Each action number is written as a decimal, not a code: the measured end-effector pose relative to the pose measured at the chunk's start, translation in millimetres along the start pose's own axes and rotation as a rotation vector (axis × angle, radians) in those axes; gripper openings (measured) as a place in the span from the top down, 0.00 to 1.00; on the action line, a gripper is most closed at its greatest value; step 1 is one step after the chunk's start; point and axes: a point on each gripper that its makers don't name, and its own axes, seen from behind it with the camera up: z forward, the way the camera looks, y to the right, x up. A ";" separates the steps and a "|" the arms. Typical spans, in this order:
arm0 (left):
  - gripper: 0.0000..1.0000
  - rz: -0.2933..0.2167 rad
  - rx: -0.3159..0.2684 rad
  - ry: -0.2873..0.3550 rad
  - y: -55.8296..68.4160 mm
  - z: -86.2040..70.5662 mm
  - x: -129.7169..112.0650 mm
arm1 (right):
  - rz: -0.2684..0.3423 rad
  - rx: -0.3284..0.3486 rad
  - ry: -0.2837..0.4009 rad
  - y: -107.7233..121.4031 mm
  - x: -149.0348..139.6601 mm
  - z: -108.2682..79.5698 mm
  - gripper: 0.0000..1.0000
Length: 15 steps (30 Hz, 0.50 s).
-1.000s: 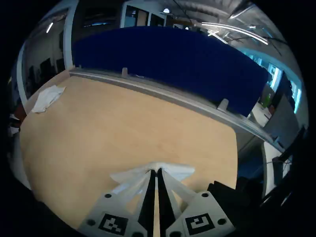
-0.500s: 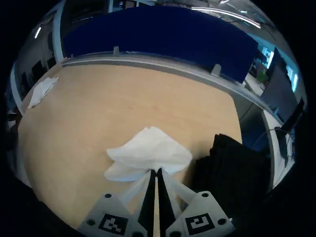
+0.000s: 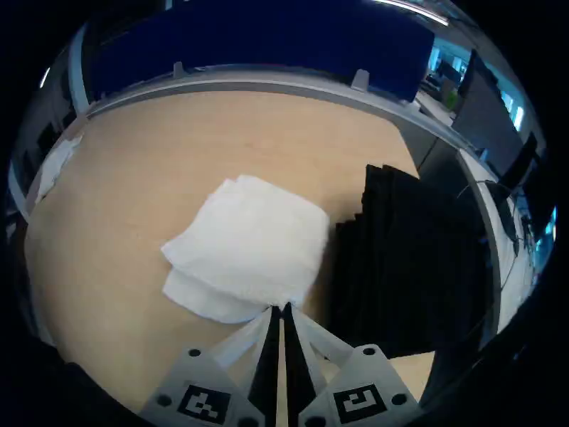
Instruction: Fold towel
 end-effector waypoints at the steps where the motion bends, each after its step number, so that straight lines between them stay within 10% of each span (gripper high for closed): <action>1: 0.08 0.001 0.000 0.000 0.2 0.2 -0.4 | 0.003 -0.006 -0.003 1.5 -1.9 0.6 0.96; 9: 0.08 0.009 0.000 -0.001 1.8 0.3 -0.1 | 0.013 -0.044 -0.018 9.7 -12.2 4.2 0.93; 15: 0.08 0.015 -0.002 -0.001 3.8 0.9 1.1 | 0.015 -0.061 -0.019 10.6 -17.2 2.7 0.71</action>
